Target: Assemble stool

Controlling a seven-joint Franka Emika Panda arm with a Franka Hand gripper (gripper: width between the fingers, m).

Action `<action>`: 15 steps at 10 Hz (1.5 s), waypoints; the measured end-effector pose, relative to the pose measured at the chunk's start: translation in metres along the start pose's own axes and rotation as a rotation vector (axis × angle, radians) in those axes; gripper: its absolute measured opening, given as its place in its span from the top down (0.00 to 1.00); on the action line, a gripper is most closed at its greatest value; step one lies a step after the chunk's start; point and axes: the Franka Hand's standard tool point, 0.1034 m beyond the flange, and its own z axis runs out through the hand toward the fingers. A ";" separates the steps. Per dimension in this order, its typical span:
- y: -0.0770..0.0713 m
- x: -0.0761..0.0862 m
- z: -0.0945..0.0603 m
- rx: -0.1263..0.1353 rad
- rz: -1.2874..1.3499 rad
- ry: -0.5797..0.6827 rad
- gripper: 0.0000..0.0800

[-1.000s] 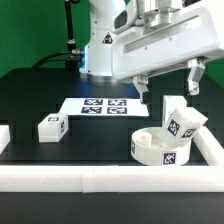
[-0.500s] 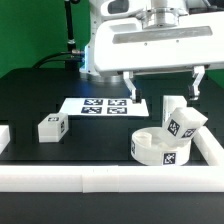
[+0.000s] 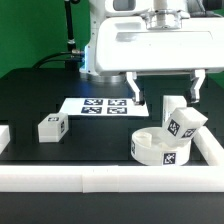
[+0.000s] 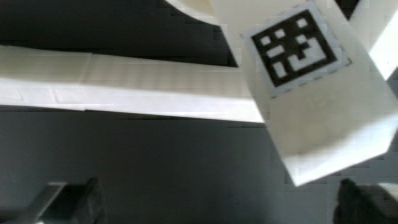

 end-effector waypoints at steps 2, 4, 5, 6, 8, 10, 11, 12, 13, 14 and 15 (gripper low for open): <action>-0.022 0.011 -0.005 0.082 0.001 -0.154 0.19; -0.029 0.006 -0.007 0.120 0.016 -0.320 0.19; -0.032 0.001 -0.009 0.135 0.017 -0.426 0.19; -0.033 0.004 -0.007 0.146 0.009 -0.475 0.19; -0.032 0.004 0.002 0.084 -0.157 -0.441 0.19; -0.041 -0.003 0.009 0.050 -0.244 -0.396 0.19; -0.038 -0.004 0.009 0.051 -0.261 -0.398 0.19; -0.038 -0.004 0.009 0.053 -0.277 -0.397 0.19; -0.036 -0.004 0.010 0.069 -0.371 -0.396 0.19; -0.033 -0.004 0.013 0.082 -0.488 -0.386 0.19; -0.032 -0.003 0.016 0.082 -0.560 -0.369 0.19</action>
Offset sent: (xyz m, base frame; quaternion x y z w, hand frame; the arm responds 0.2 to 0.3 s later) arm 0.0000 0.0000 0.0000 0.0000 -0.1790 0.0000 0.9838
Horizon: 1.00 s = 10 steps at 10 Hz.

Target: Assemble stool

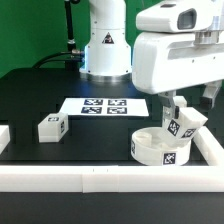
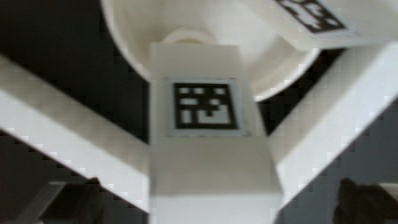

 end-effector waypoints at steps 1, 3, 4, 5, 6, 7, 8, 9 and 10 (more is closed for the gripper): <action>-0.001 -0.001 0.002 -0.002 0.002 0.002 0.19; 0.000 -0.004 0.005 -0.004 0.003 0.005 0.19; 0.001 -0.004 0.005 -0.005 0.003 0.006 0.20; 0.001 -0.004 0.005 -0.005 0.004 0.006 0.20; 0.001 -0.004 0.005 -0.005 0.004 0.006 0.42; 0.001 -0.004 0.005 -0.005 0.004 0.006 0.58; 0.001 -0.004 0.005 -0.005 0.004 0.006 0.58; 0.001 -0.004 0.005 -0.004 0.013 0.007 0.58; 0.004 -0.004 0.004 -0.007 0.037 0.018 0.58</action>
Offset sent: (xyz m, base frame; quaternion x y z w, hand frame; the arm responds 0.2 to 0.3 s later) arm -0.0001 -0.0019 -0.0012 -0.0029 0.0084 -0.0035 1.0000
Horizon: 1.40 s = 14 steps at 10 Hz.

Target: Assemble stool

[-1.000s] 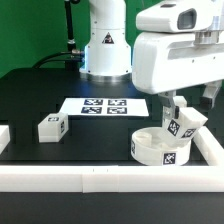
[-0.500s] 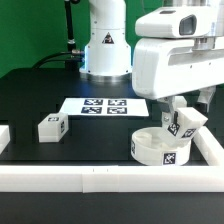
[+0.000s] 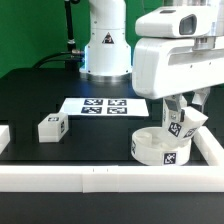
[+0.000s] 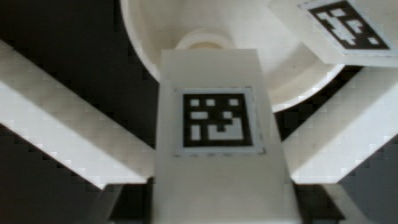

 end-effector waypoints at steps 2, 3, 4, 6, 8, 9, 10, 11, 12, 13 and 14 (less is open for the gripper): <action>0.003 -0.005 -0.004 0.004 0.157 0.053 0.58; 0.004 -0.011 -0.003 0.014 0.268 0.085 0.58; 0.007 -0.017 -0.001 0.020 0.324 0.107 0.58; 0.003 -0.014 -0.001 0.039 0.563 0.107 0.58; 0.002 -0.013 -0.001 0.060 0.812 0.106 0.58; 0.000 -0.012 -0.001 0.063 0.933 0.117 0.58; -0.001 -0.010 -0.001 0.065 1.056 0.132 0.58; 0.000 -0.010 -0.001 0.067 1.143 0.145 0.58; -0.001 -0.008 -0.001 0.072 1.227 0.158 0.58; -0.004 -0.005 -0.002 0.090 1.368 0.172 0.58; -0.007 -0.004 -0.001 0.113 1.499 0.180 0.58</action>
Offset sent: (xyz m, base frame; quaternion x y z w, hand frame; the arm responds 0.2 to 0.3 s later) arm -0.0229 0.0028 -0.0015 0.0936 0.1110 0.2082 0.9673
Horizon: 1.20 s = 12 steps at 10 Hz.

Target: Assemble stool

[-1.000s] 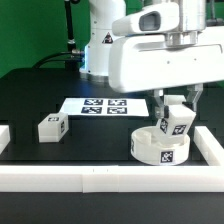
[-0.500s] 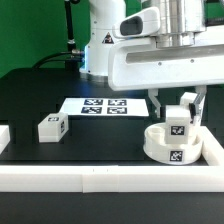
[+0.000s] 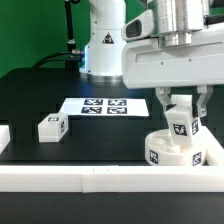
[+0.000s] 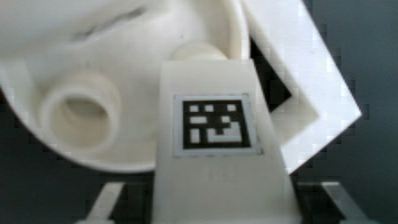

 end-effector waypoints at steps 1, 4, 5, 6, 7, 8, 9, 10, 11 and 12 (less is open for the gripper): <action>-0.001 -0.001 0.001 0.020 0.151 0.005 0.58; -0.007 0.004 0.000 0.117 0.540 0.058 0.58; -0.008 0.008 0.000 0.149 0.645 0.078 0.57; -0.006 0.010 0.000 0.159 0.695 0.082 0.57; -0.003 0.012 -0.002 0.168 0.794 0.074 0.57; -0.005 0.011 -0.002 0.173 0.819 0.071 0.45; -0.003 0.013 -0.002 0.170 0.773 0.076 0.45; 0.000 0.020 -0.004 0.169 0.721 0.086 0.29; 0.000 0.023 -0.007 0.172 0.701 0.090 0.22; -0.001 0.025 -0.010 0.174 0.659 0.095 0.22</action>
Offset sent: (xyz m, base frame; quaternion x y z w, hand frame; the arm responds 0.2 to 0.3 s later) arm 0.0042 0.0190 -0.0112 0.0701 0.0020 0.3776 0.9233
